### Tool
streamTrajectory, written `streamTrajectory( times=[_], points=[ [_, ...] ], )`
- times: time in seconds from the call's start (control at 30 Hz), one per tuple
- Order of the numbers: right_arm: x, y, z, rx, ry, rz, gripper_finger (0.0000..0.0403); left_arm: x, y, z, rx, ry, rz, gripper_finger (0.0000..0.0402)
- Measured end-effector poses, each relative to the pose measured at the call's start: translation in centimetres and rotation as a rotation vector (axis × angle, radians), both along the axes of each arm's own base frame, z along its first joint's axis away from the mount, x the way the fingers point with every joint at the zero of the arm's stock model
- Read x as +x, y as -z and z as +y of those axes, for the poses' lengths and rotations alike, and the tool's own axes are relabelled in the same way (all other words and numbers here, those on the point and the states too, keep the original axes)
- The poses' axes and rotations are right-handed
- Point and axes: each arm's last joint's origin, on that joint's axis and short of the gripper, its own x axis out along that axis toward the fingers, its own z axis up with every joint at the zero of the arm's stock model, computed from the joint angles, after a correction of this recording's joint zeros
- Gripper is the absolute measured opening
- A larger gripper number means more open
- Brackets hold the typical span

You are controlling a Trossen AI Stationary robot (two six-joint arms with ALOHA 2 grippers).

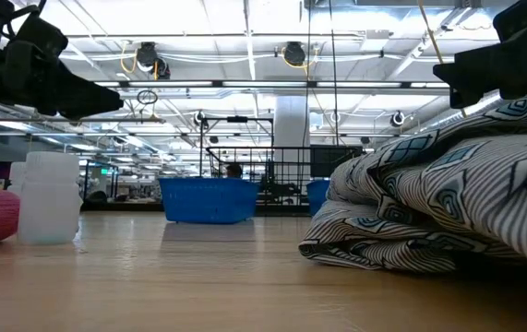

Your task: Pick & Place Medicine items

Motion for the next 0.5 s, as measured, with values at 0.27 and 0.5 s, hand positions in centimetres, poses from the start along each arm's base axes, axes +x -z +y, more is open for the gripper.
streamTrajectory(
  times=[0.27,0.5],
  points=[
    [0.00,0.00,0.00,0.000,0.000,0.000,0.0139,0.00,0.00,0.00,0.000,0.000,0.000,0.0225],
    [0.00,0.01,0.00,0.000,0.000,0.000,0.0139,0.03,-0.62,-0.02,0.045,0.012,-0.053,0.0225]
  ],
)
